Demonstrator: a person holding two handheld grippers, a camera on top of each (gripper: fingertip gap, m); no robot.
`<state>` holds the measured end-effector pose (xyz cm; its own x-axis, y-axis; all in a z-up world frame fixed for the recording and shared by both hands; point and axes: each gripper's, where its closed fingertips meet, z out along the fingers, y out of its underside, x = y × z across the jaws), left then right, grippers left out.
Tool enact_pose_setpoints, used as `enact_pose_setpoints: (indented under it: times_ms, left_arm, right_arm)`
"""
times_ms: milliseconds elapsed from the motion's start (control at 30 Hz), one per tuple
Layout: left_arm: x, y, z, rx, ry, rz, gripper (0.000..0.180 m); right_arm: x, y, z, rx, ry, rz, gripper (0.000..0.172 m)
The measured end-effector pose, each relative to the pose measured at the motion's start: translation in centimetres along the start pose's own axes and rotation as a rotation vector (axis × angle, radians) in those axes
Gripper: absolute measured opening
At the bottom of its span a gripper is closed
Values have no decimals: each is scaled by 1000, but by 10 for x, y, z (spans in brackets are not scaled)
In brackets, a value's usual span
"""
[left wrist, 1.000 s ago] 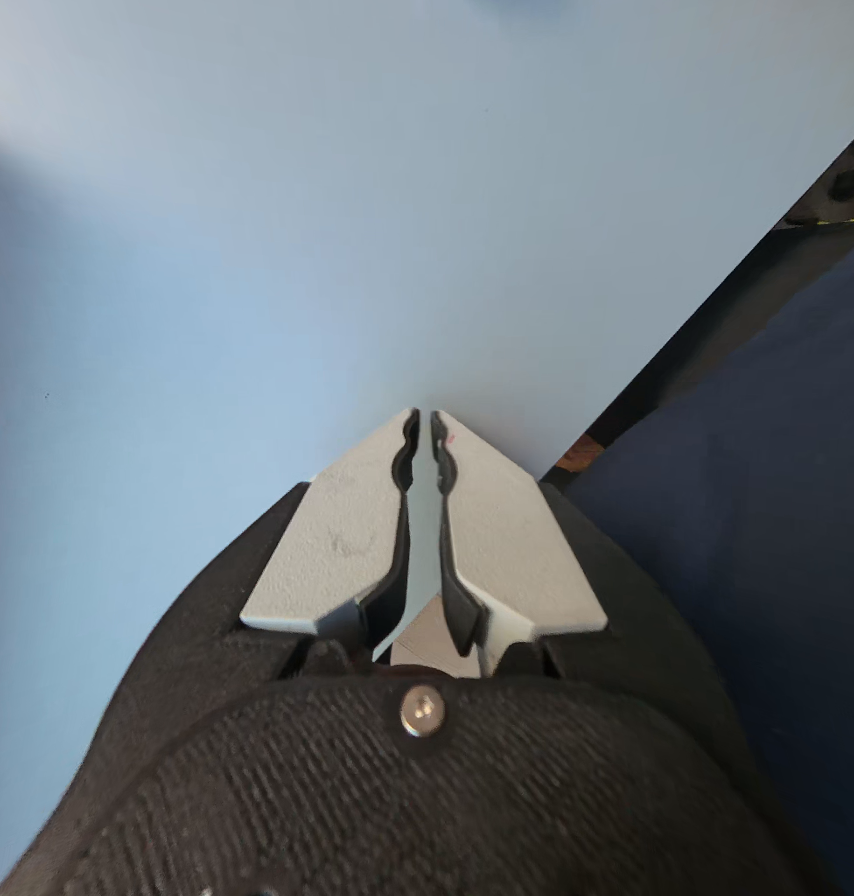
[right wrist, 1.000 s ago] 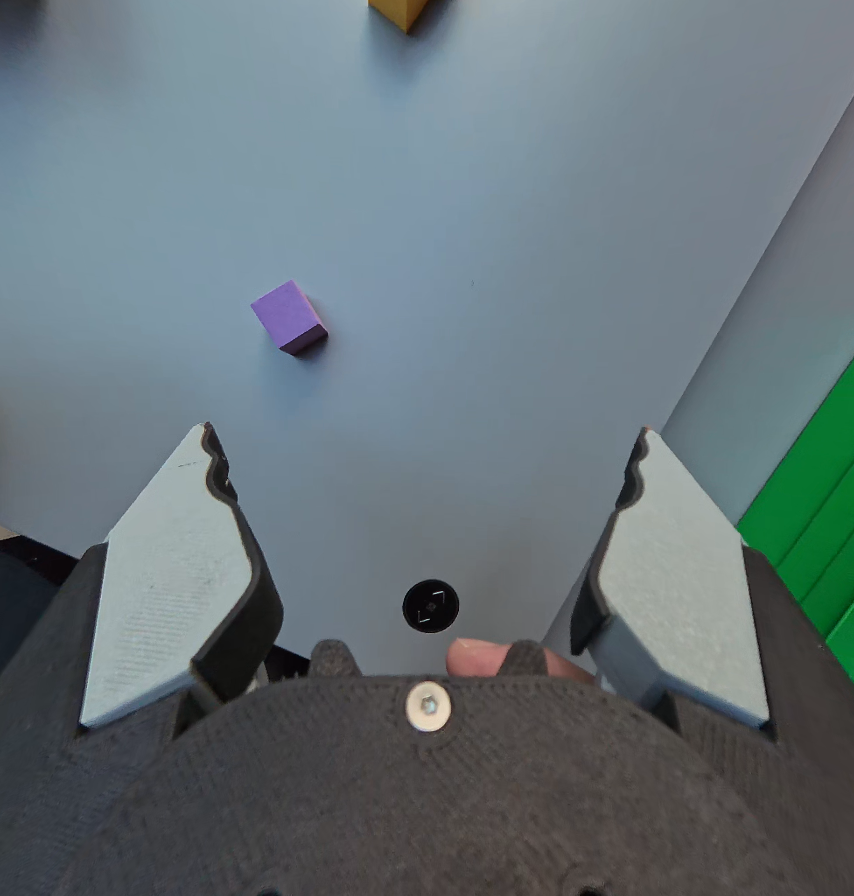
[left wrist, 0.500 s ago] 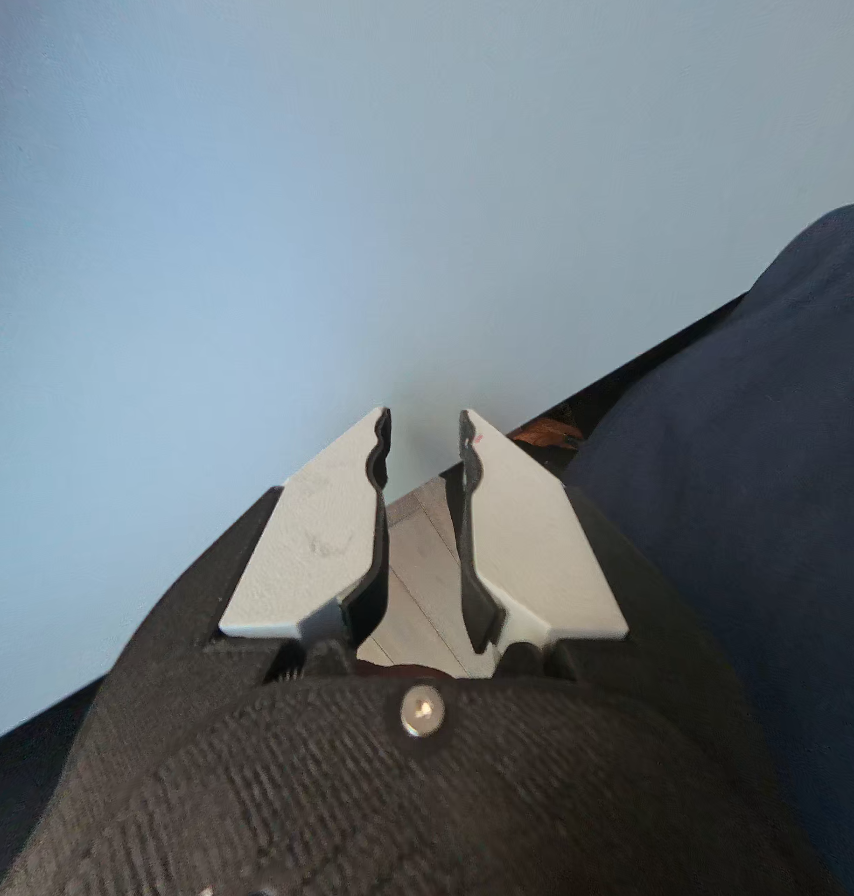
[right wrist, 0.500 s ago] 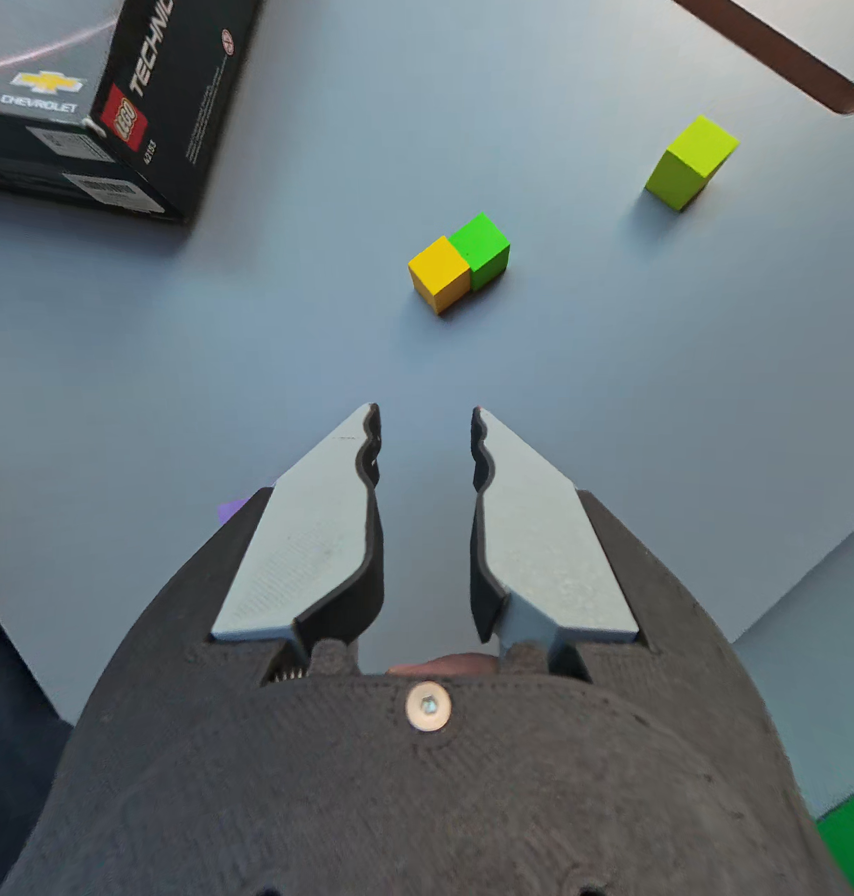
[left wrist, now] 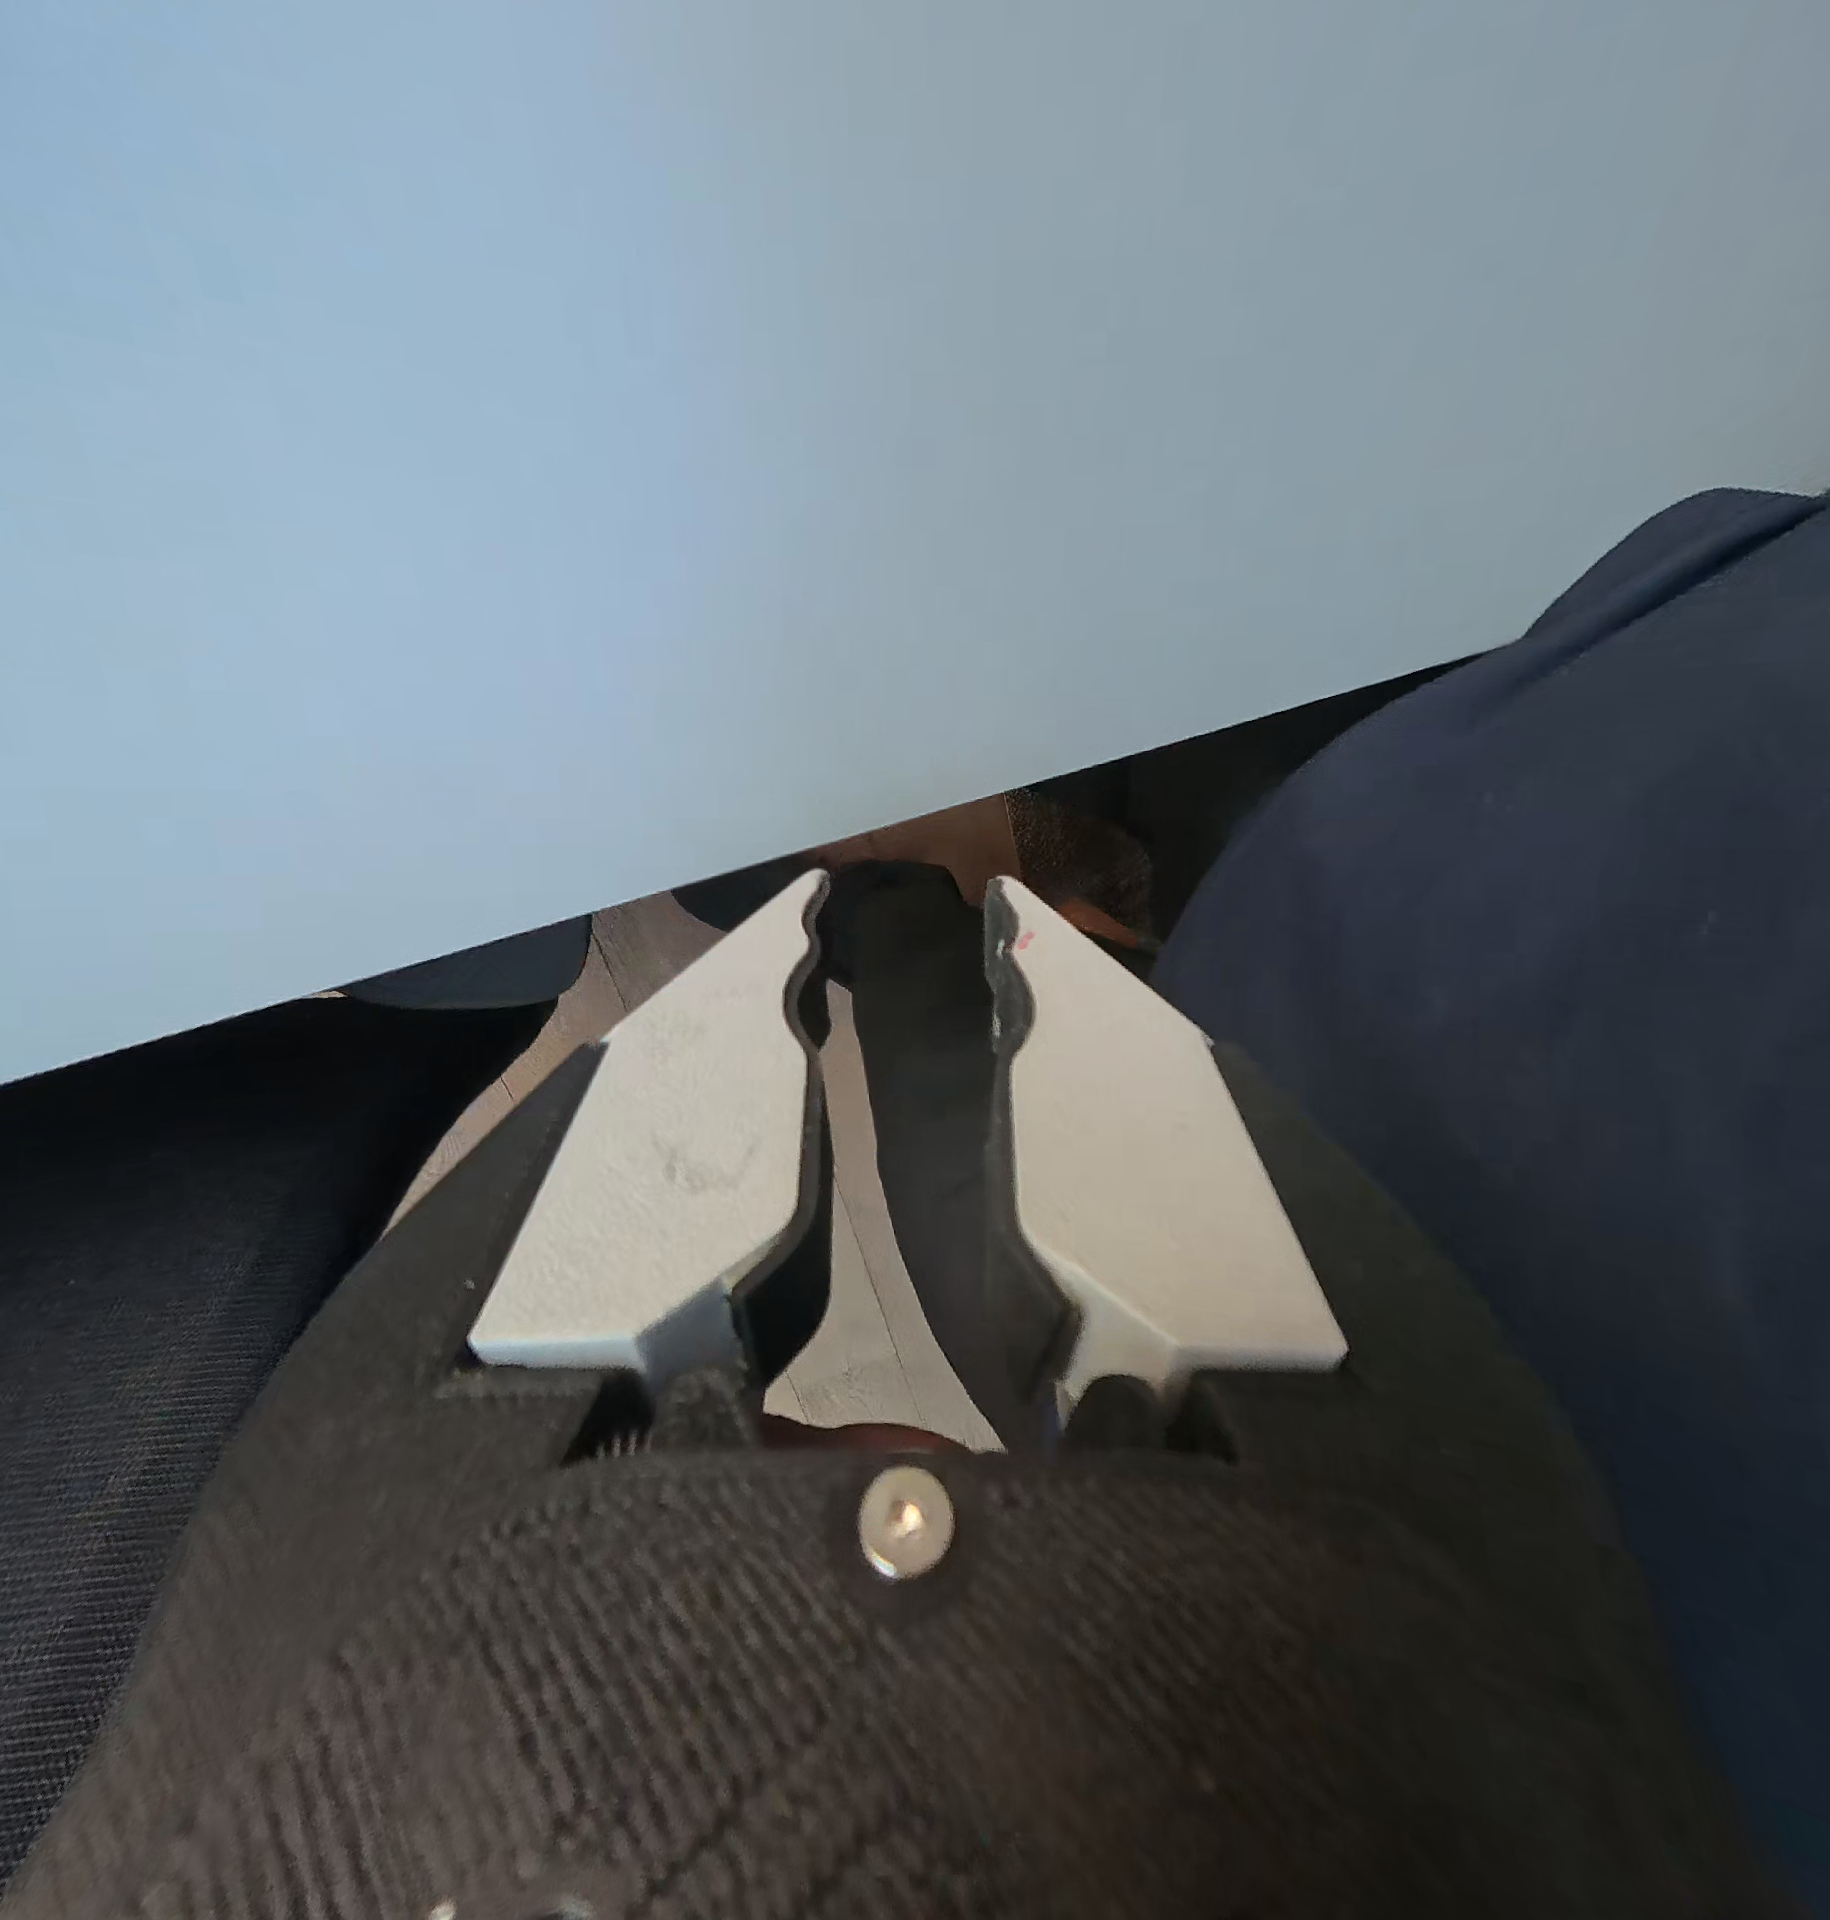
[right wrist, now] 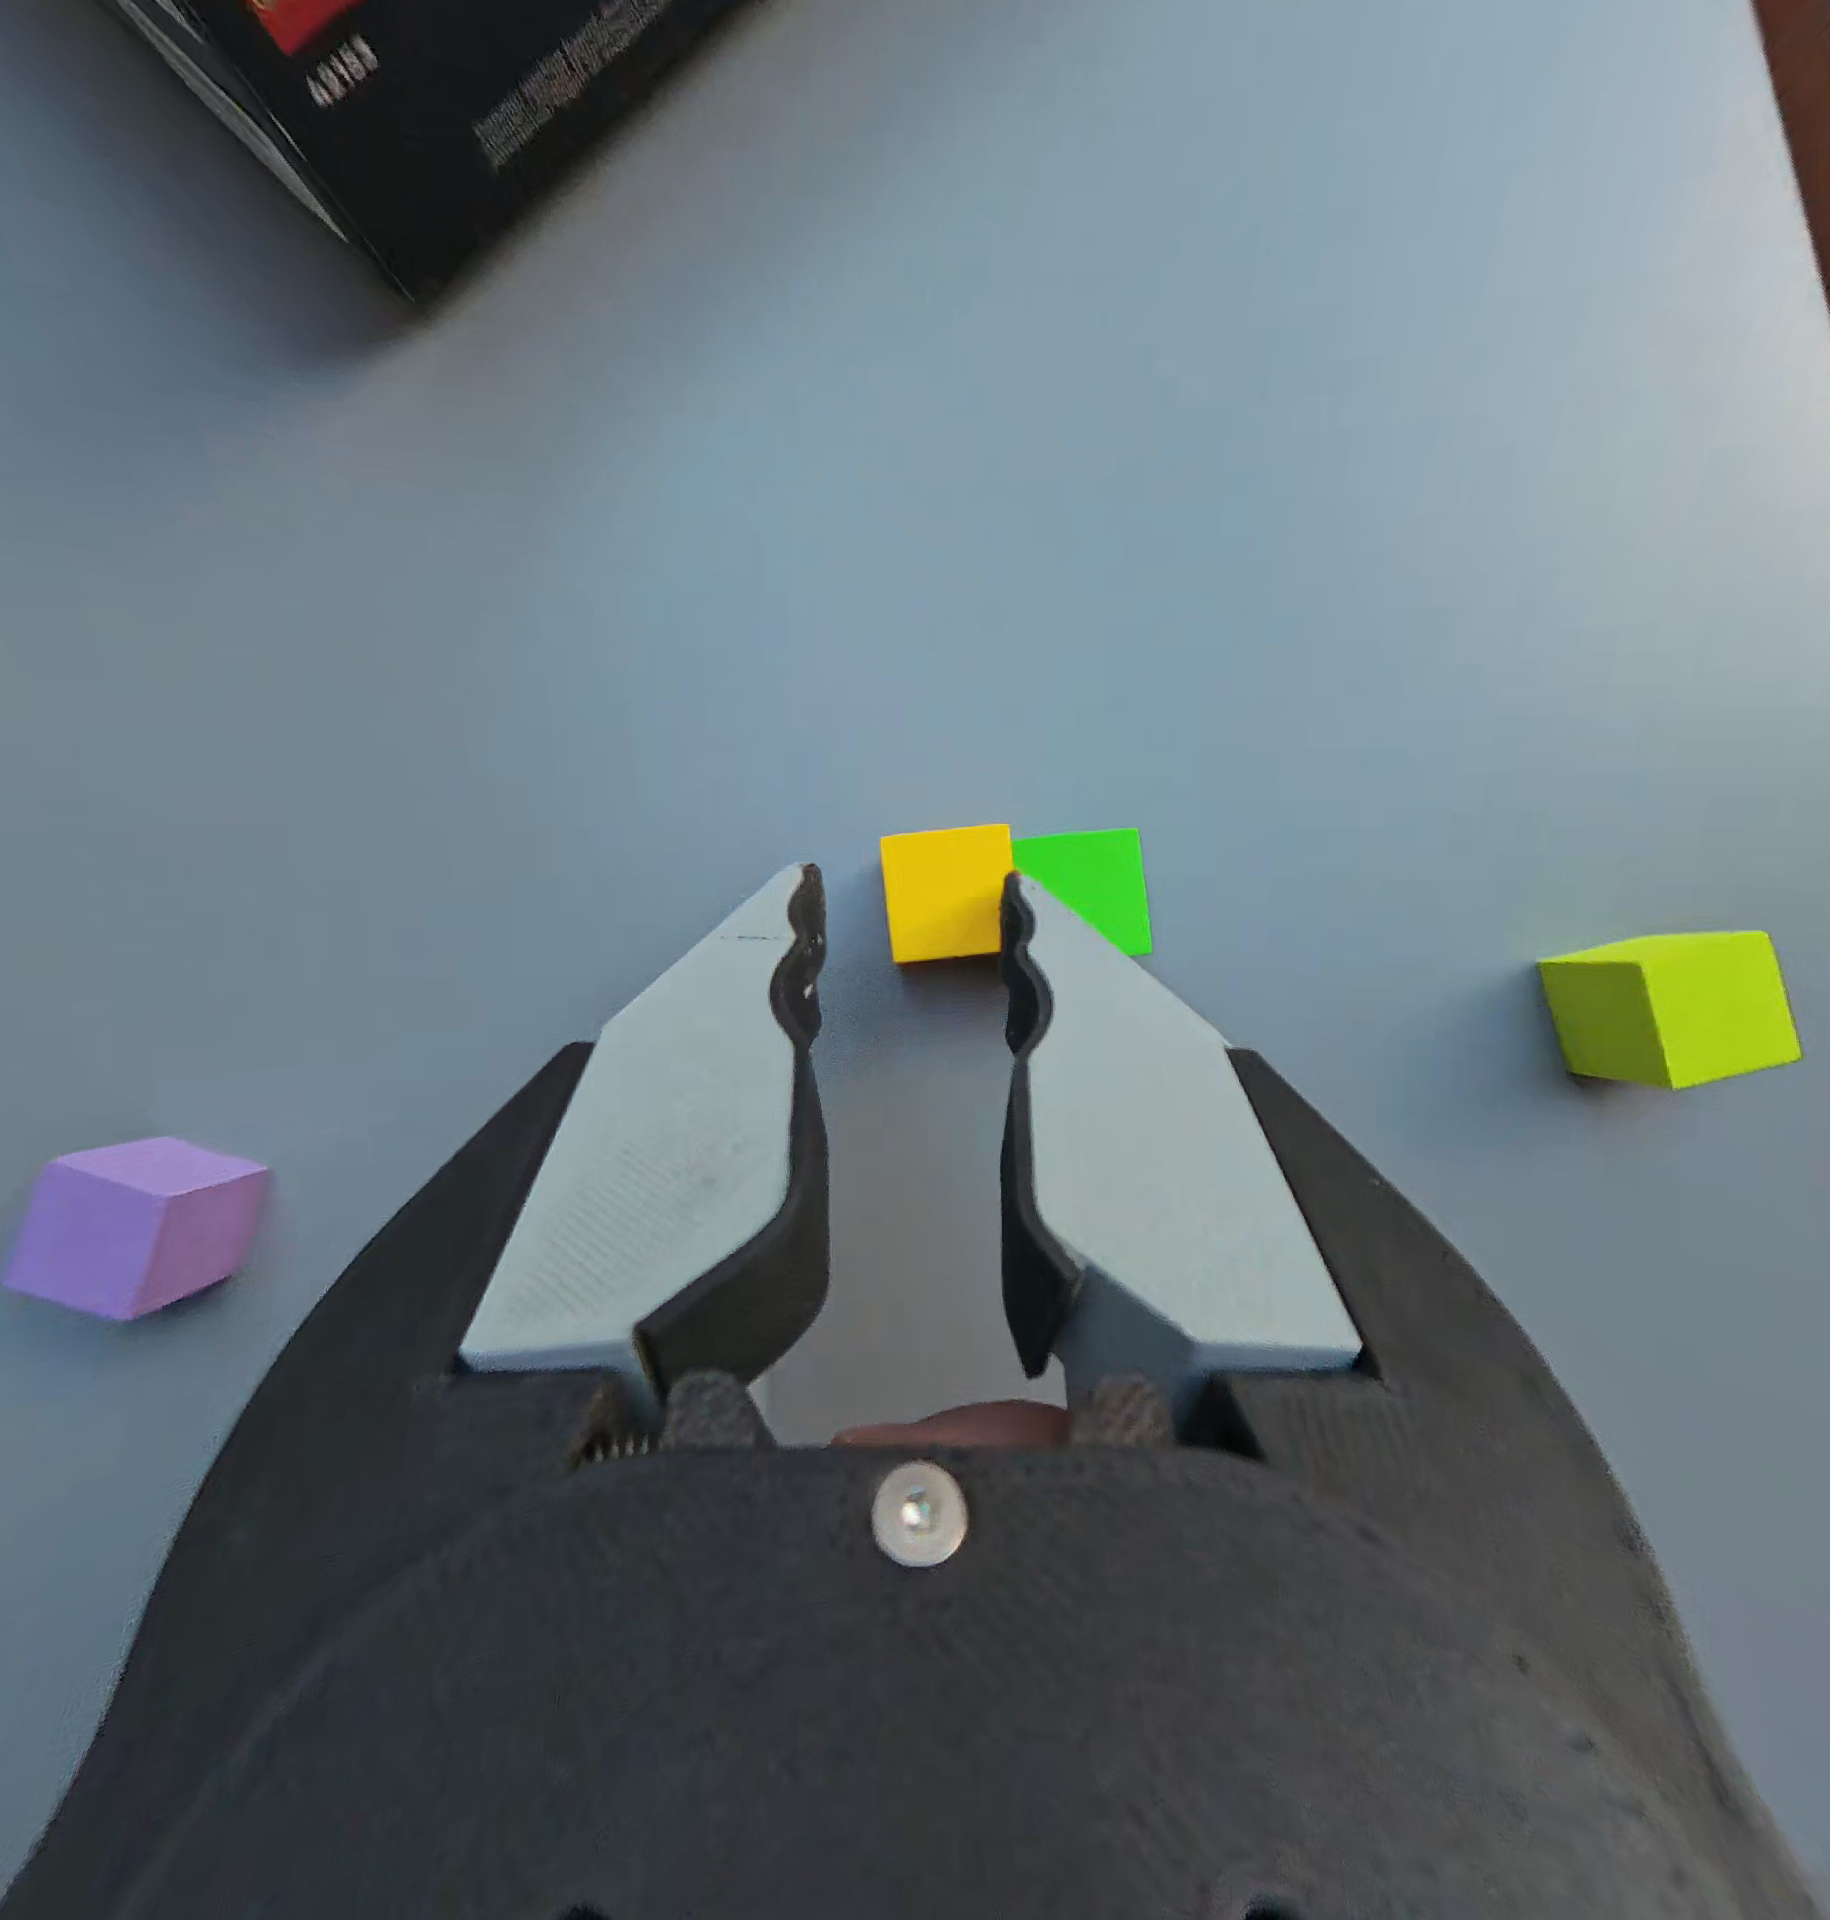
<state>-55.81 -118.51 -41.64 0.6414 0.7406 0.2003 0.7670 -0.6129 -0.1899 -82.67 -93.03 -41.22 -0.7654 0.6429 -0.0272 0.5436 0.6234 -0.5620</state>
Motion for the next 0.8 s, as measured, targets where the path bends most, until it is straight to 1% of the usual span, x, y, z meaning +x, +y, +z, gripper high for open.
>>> enact_pose_setpoints:
  times_ms: [33, 67, 100, 133, 233, 267, 333, 400, 467, 533, 600, 667, 700, 767, 800]
  left_arm:
    - [1, 0, 0, -4, 0, 0, 26]
    - [1, 1, 1, -9, -1, 5, 26]
    - [2, 1, 1, -15, -3, 14, 26]
    - [2, 1, 1, -21, -3, 24, 26]
    - [4, 0, 3, -42, 13, 46, 26]
    - [5, -1, 3, -46, 17, 55, 27]
    - [5, -4, 3, -45, 19, 79, 27]
    - [6, -6, 2, -44, 23, 92, 27]
    - [6, -5, 2, -49, 32, 100, 27]
    - [6, -2, 2, -56, 33, 110, 27]
    - [5, 2, 1, -61, 35, 111, 27]
    - [4, 7, 1, -64, 36, 106, 27]
    - [4, 9, 1, -66, 37, 104, 27]
    - [3, 12, 1, -65, 37, 103, 27]
    - [3, 13, 1, -64, 37, 103, 27]
  right_arm:
    - [4, 0, 4, -3, 40, -6, 28]
    - [9, -1, 5, 6, 84, -13, 29]
    - [13, -1, 6, 1, 110, -13, 26]
    - [14, -1, 7, -1, 117, -14, 30]
    - [14, -1, 8, -2, 129, -61, 32]
    - [11, 0, 8, -3, 121, -74, 34]
    - [1, 3, 4, -17, 70, -64, 22]
    - [-10, 4, 1, -4, 21, -29, 20]
    - [-18, 4, -3, 24, -8, -1, 25]
    - [-17, 4, -6, 32, 10, 6, 33]
    - [-18, 5, -4, 15, 1, 9, 38]
    - [-17, 12, 3, -30, 7, 6, 39]
    - [-17, 15, 7, -53, 4, 13, 37]
    - [-21, 19, 12, -82, -9, 28, 25]
    - [-24, 19, 11, -81, -6, 29, 25]
